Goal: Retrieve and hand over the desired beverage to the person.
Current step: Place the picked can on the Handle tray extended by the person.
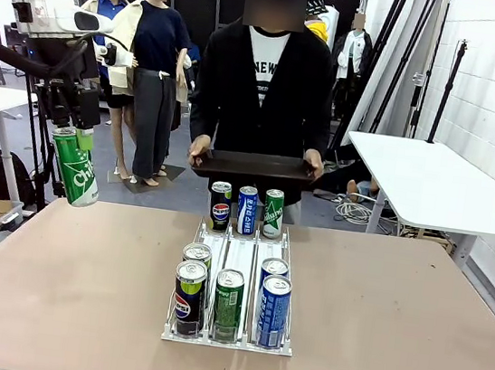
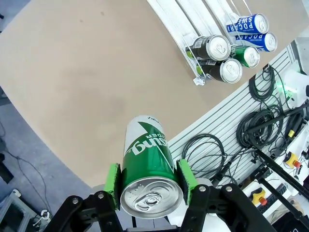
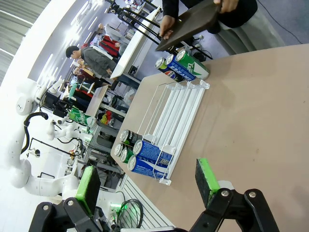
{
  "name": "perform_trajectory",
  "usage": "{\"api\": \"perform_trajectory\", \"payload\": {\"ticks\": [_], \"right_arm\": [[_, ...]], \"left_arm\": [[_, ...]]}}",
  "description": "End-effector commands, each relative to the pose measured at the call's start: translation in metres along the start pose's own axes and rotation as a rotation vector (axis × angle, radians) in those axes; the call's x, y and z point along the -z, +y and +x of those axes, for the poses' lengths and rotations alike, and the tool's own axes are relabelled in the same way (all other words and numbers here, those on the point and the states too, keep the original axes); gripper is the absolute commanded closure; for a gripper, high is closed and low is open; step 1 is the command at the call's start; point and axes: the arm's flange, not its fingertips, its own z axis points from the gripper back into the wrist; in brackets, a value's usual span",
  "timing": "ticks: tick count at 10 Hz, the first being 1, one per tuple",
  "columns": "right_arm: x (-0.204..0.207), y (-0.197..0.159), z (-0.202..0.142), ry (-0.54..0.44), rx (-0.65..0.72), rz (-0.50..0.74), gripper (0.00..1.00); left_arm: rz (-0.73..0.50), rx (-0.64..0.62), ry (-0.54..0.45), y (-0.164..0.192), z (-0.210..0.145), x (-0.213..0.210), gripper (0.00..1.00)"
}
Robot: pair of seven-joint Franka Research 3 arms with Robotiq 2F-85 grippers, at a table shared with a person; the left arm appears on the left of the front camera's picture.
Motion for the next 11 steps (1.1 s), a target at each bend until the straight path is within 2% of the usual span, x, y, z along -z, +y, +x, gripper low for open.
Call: {"api": "perform_trajectory", "payload": {"ticks": [1, 11], "right_arm": [[0.0001, -0.0001, -0.0005, -0.001, 0.006, 0.004, 0.0], [0.0001, -0.0001, -0.0005, -0.001, 0.006, 0.004, 0.0]], "left_arm": [[0.004, -0.002, -0.015, 0.0007, -0.0011, -0.0038, 1.0], [0.004, -0.002, -0.015, 0.0007, -0.0011, -0.0038, 1.0]]}}
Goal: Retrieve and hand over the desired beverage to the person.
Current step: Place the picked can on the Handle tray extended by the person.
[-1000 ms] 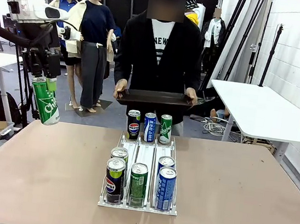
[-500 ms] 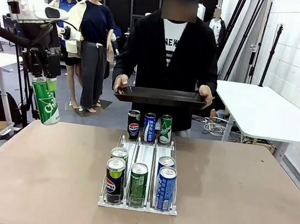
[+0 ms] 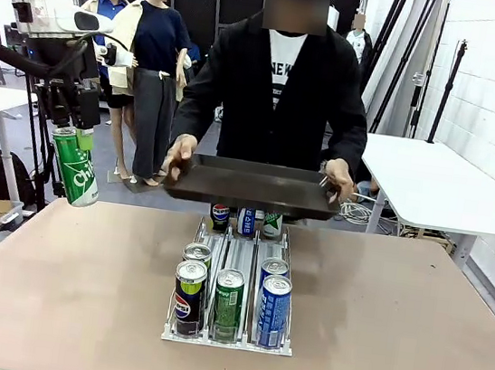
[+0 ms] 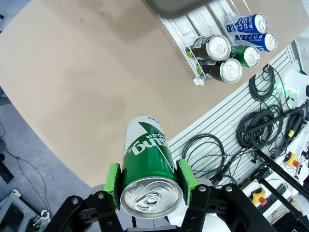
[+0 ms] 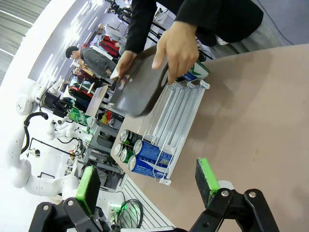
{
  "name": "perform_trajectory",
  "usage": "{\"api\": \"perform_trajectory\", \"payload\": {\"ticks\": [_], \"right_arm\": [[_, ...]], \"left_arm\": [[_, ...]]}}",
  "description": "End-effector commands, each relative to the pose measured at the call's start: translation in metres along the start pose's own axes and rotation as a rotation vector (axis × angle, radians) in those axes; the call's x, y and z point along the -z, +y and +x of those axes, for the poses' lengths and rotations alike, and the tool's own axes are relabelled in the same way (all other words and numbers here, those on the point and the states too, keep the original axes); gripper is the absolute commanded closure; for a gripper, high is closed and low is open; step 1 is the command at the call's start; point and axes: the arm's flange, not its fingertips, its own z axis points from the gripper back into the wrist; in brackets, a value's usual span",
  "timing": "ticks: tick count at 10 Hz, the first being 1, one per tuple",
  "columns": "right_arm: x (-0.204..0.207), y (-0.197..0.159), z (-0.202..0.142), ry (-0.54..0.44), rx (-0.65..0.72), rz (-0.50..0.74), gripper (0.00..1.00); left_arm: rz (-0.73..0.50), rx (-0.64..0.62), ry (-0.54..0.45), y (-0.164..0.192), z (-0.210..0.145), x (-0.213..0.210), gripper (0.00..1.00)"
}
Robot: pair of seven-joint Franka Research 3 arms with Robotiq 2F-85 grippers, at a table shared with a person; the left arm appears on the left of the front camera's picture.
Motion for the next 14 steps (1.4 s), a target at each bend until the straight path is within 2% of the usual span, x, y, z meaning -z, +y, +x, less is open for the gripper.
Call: {"api": "perform_trajectory", "payload": {"ticks": [1, 3, 6, 9, 14], "right_arm": [[0.0, 0.0, -0.001, -0.001, 0.006, 0.004, 0.0], [0.0, 0.0, -0.001, -0.001, 0.006, 0.004, 0.0], [0.0, 0.0, -0.001, -0.001, 0.006, 0.004, 0.0], [0.0, 0.0, -0.001, -0.001, 0.006, 0.004, 0.0], [0.0, 0.0, -0.001, -0.001, 0.006, 0.004, 0.0]], "left_arm": [[0.004, -0.002, -0.015, 0.001, -0.001, -0.004, 1.0], [0.0, 0.0, 0.0, 0.0, 0.0, 0.0, 1.0], [-0.004, -0.032, -0.033, -0.012, -0.002, -0.018, 1.0], [0.023, -0.028, -0.046, -0.04, -0.004, -0.057, 1.0], [0.129, 0.014, -0.044, -0.085, 0.014, -0.11, 1.0]]}}
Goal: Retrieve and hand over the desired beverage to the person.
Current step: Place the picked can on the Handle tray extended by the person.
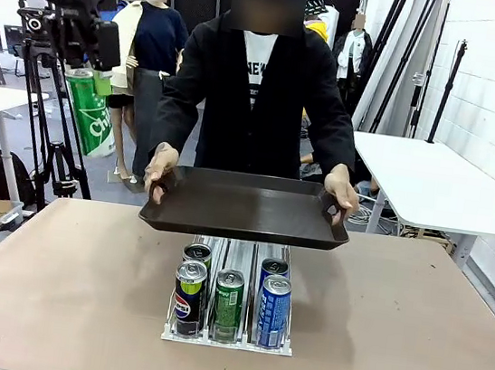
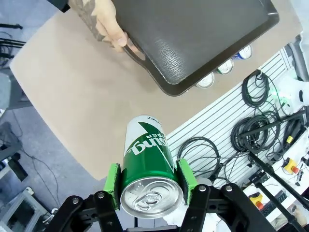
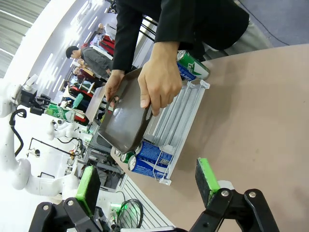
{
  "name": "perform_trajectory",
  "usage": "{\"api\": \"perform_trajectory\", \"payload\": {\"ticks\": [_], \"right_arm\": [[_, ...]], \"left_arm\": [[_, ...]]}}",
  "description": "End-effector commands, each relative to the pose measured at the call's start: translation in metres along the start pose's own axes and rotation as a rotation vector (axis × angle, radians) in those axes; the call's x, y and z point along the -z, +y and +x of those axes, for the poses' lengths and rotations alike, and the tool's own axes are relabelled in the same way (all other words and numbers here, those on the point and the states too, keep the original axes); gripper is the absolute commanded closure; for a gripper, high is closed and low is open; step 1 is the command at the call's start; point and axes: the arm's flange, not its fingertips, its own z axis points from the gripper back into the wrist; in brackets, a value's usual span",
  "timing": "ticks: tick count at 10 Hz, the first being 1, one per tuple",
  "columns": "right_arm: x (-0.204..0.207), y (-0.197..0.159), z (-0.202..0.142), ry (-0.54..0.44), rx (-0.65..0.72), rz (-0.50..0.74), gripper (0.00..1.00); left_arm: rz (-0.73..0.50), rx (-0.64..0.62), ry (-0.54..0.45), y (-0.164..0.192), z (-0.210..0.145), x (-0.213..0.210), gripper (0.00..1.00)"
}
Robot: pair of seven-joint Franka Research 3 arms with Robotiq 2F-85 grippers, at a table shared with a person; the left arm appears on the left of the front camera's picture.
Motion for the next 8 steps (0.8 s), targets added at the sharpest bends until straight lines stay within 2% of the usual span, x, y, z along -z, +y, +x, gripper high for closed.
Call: {"api": "perform_trajectory", "payload": {"ticks": [1, 4, 6, 8], "right_arm": [[0.0, 0.0, -0.001, -0.001, 0.006, 0.003, 0.0], [0.0, 0.0, -0.001, -0.001, 0.006, 0.003, 0.0], [0.0, 0.0, -0.001, -0.001, 0.006, 0.003, 0.0], [0.0, 0.0, -0.001, -0.001, 0.006, 0.003, 0.0]], "left_arm": [[0.03, 0.027, 0.022, -0.009, 0.022, -0.015, 1.0], [0.014, 0.133, -0.009, -0.045, 0.049, -0.026, 1.0], [0.047, 0.155, -0.038, -0.071, 0.075, -0.021, 1.0], [0.028, 0.179, -0.045, -0.086, 0.102, -0.014, 1.0]]}}
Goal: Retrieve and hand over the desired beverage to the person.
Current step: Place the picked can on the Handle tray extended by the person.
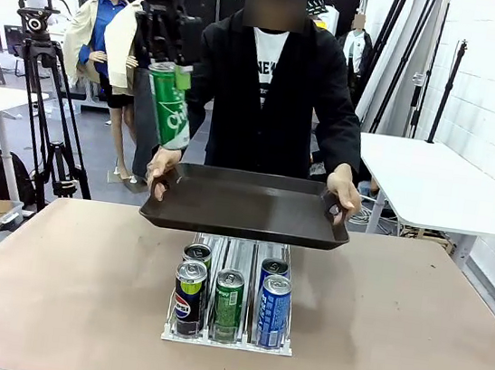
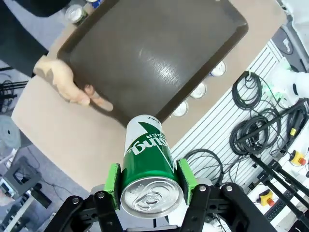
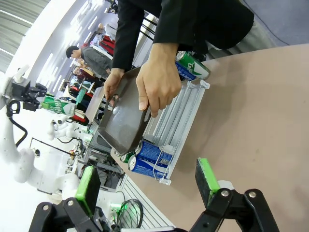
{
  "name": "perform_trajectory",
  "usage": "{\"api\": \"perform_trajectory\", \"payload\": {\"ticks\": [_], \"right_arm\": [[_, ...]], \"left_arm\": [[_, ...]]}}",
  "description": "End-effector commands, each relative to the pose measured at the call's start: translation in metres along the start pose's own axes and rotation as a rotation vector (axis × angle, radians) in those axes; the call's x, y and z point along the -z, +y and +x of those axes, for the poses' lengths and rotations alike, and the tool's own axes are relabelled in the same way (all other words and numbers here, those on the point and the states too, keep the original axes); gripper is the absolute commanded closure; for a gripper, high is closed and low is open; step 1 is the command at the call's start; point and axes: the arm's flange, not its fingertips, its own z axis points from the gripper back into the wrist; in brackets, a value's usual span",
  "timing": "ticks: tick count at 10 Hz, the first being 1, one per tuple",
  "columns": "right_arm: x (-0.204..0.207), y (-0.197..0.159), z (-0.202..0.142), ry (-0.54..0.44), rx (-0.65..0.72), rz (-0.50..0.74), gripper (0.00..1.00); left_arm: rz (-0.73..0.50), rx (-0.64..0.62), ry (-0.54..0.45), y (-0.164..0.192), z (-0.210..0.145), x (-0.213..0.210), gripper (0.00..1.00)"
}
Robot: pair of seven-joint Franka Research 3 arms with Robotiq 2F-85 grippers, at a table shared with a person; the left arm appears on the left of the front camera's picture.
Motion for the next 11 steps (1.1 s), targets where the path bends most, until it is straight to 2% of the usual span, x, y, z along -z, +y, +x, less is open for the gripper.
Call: {"api": "perform_trajectory", "payload": {"ticks": [1, 5, 11], "right_arm": [[0.0, 0.0, -0.001, -0.002, 0.006, 0.003, 0.0], [0.0, 0.0, -0.001, -0.002, 0.006, 0.003, 0.0], [0.0, 0.0, -0.001, -0.002, 0.006, 0.003, 0.0]], "left_arm": [[0.03, -0.01, -0.005, -0.005, 0.028, -0.007, 1.0], [0.015, 0.014, 0.018, -0.019, 0.075, 0.019, 1.0], [-0.019, 0.013, 0.074, -0.021, 0.113, 0.063, 1.0]]}}
